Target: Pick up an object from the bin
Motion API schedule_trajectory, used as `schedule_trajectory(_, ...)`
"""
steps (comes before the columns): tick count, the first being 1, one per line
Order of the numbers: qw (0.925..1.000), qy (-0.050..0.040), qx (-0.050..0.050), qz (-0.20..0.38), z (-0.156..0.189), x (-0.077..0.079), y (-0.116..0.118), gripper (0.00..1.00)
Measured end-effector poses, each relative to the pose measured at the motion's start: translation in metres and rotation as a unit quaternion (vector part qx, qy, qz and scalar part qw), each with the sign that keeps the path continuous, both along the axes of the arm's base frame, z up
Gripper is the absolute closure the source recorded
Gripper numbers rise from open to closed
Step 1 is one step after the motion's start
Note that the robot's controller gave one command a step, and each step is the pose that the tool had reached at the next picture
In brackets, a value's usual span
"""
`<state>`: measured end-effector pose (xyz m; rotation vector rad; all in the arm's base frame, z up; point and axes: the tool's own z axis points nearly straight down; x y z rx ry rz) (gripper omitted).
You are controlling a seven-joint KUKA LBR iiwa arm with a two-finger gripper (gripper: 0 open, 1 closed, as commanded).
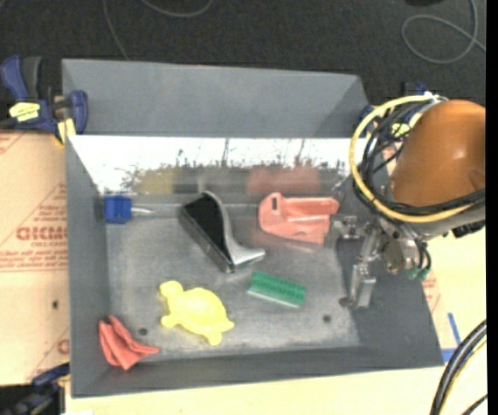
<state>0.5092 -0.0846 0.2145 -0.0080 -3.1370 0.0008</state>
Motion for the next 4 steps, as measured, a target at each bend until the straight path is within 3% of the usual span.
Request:
schedule_trajectory(1,1.0000,-0.0040,-0.001,0.002,0.005,0.001,0.000,0.00)
schedule_trajectory(2,0.9999,-0.0084,-0.002,0.008,-0.033,0.012,0.003,0.00)
schedule_trajectory(3,0.9999,-0.0050,-0.001,0.016,-0.076,0.017,0.017,0.00)
schedule_trajectory(4,0.9999,-0.0111,-0.001,0.001,-0.128,0.044,0.037,0.00)
